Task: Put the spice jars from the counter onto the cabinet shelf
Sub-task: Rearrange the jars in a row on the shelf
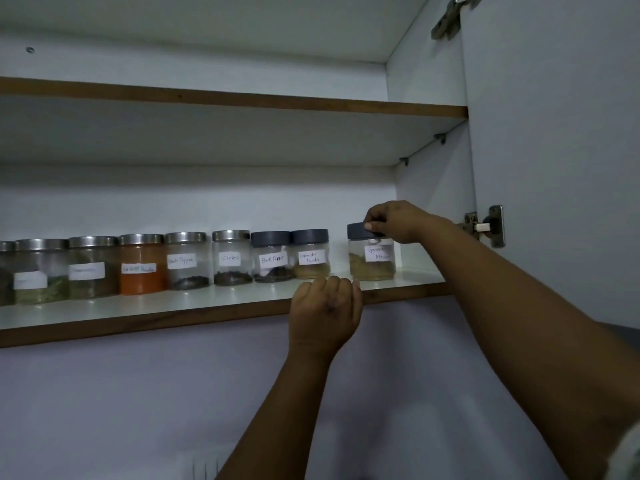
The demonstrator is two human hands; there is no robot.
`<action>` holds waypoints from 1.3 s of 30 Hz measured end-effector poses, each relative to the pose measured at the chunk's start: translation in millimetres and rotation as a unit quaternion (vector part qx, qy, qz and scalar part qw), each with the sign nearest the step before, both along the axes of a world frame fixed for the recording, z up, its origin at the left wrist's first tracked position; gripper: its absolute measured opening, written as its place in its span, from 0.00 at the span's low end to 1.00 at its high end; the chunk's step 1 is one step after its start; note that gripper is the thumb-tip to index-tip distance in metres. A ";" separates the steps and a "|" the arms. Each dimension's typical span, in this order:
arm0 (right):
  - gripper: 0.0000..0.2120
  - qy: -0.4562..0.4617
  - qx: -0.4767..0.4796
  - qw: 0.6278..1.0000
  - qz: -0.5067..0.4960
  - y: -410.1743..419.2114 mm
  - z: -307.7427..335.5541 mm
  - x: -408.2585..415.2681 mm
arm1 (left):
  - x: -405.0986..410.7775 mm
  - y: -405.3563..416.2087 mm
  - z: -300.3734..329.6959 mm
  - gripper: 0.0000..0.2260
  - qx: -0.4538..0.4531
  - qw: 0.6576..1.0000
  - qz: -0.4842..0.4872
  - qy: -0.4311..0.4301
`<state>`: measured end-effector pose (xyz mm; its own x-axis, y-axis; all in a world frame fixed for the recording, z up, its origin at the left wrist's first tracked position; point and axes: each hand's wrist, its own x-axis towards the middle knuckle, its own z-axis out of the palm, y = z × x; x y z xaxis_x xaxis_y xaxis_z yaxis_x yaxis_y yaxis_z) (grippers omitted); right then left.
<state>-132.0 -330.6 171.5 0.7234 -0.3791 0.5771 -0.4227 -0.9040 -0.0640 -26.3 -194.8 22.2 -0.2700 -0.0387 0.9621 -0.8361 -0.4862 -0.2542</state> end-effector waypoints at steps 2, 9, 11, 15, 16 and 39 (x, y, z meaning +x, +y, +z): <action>0.15 0.007 -0.017 1.000 -0.009 -9.4 0.4 19.4 | 4.2 -3.2 0.8 0.15 -0.015 1.000 0.008 -0.007; 0.19 0.061 -0.034 0.996 -0.060 -26.2 2.8 76.7 | 12.7 -11.6 -1.0 0.14 -0.034 0.998 0.031 -0.041; 0.20 0.065 -0.036 0.995 -0.063 -28.1 2.2 89.9 | 14.8 -13.3 -1.7 0.14 -0.043 0.998 0.031 -0.046; 0.20 0.048 -0.044 0.997 -0.050 -35.7 -0.7 102.0 | 14.7 -14.1 -2.5 0.14 -0.059 0.996 0.025 -0.062; 0.19 0.043 -0.045 0.997 -0.046 -37.9 -1.7 102.8 | 14.5 -13.9 -2.2 0.14 -0.063 0.996 0.024 -0.064; 0.34 -0.156 0.036 0.987 0.031 -13.0 -29.9 66.9 | 6.0 -8.5 -1.0 0.15 -0.029 1.000 -0.007 -0.008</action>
